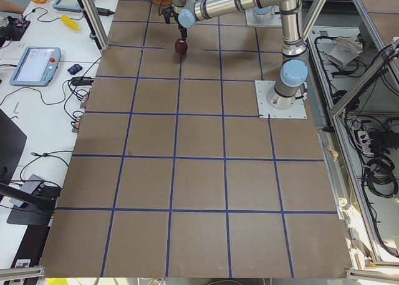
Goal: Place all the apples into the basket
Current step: 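Release the red apple into the basket while the left sets down the purple apple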
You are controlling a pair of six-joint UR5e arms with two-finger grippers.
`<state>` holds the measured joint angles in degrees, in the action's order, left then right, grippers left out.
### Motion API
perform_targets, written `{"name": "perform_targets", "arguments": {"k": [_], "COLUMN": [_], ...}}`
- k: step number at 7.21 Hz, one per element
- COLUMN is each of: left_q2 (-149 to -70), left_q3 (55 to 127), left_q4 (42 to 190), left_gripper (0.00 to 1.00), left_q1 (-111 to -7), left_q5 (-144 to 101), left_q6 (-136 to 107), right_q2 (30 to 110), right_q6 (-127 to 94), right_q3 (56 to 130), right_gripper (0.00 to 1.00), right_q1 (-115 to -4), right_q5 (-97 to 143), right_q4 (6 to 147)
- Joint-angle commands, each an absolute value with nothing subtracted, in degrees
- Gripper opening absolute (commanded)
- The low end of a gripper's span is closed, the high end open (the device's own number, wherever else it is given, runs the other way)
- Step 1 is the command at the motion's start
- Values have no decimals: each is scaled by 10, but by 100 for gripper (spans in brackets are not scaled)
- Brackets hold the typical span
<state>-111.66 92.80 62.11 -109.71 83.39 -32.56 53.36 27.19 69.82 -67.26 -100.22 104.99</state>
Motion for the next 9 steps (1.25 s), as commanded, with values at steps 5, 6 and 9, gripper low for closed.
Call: {"name": "perform_targets", "arguments": {"k": [5,6,9], "left_q2": [-955,-952,-951], "left_q3": [919,920,894], "left_q4": [789,793,866], "left_gripper": [100,100,100], "left_q1": [-935,-919,-918], "left_q5": [864,869,893], "left_q6": [9,46,41], "right_q2": [503,506,557], "right_q6": [277,276,269], "right_q3": [708,708,699], "right_gripper": [100,100,100], "right_q1": [-667,-667,-690], "right_q5": [-1005,-1005,-996], "right_q4": [1062,1047,959]}}
